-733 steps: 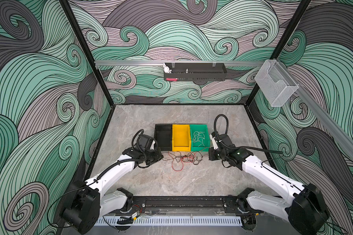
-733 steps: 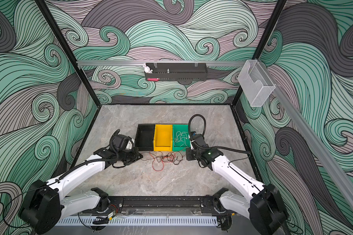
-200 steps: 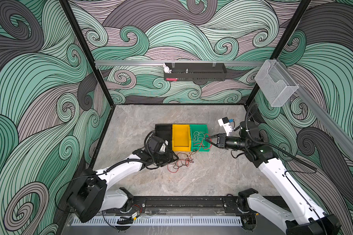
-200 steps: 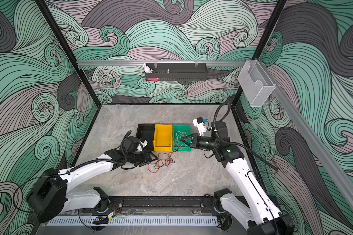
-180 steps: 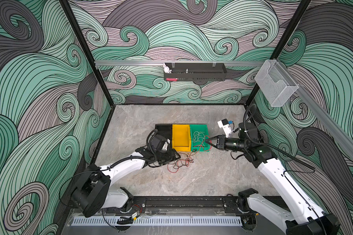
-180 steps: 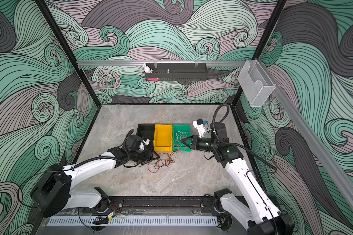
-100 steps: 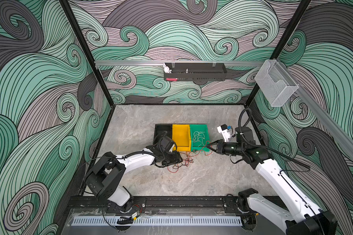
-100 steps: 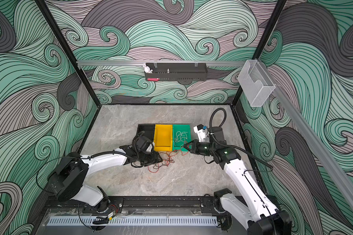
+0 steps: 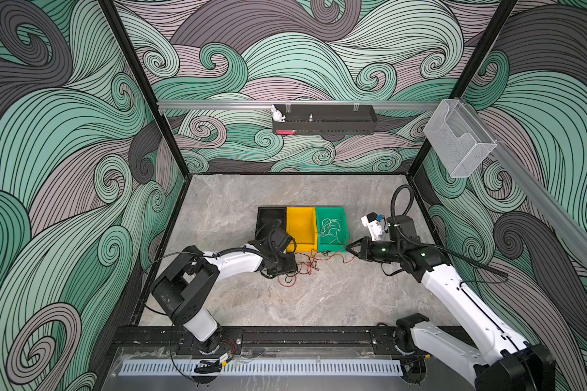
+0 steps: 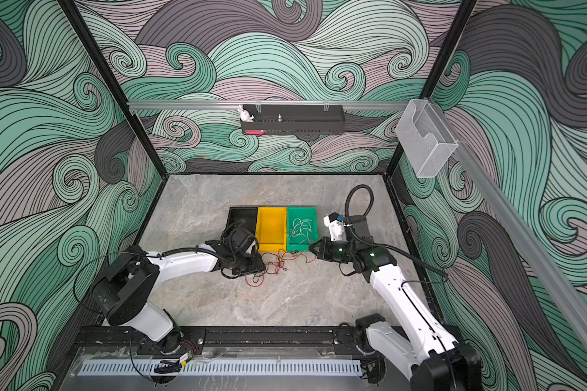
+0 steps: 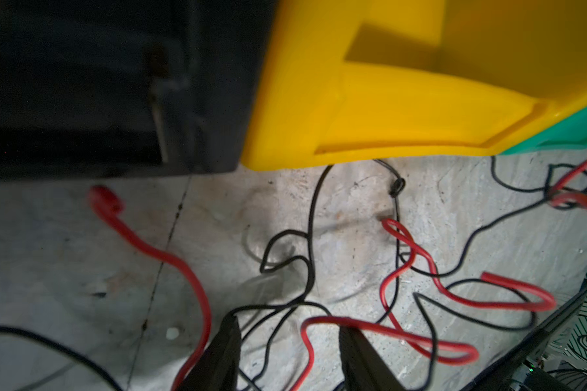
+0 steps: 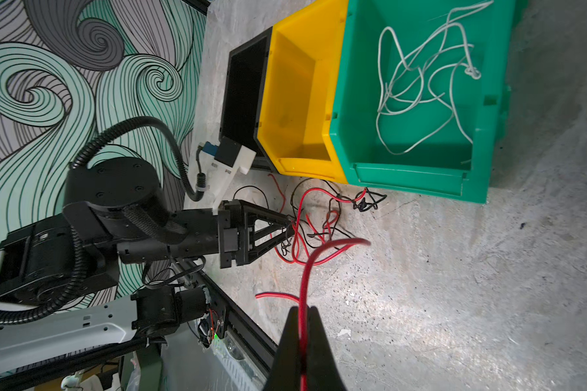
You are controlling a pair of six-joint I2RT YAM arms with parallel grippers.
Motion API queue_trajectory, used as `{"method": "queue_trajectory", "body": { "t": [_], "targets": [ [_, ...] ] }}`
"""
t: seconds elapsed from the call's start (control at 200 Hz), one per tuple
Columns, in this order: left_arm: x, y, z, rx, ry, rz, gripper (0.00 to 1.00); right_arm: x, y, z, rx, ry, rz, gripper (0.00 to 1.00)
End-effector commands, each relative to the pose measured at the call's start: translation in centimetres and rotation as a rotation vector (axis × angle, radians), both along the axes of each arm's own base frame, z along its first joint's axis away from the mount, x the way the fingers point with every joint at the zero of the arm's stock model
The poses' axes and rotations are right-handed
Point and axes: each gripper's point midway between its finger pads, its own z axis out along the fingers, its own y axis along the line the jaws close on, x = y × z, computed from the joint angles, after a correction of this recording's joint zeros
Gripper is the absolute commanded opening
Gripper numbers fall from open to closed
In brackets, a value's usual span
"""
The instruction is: Untangle the cables
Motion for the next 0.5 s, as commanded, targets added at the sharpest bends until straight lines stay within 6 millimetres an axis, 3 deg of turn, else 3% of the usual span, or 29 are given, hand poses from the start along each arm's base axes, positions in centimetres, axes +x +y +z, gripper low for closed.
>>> {"method": "queue_trajectory", "body": {
  "t": [0.0,0.495],
  "targets": [
    [-0.1,0.8,-0.8,0.061,0.012,0.002,0.48,-0.2,-1.2,-2.2,-0.085,0.039,-0.024,0.00],
    [-0.7,1.7,-2.0,0.090,0.042,0.016,0.23,-1.5,-3.7,-8.8,-0.294,0.190,-0.049,0.00]
  ]
}}
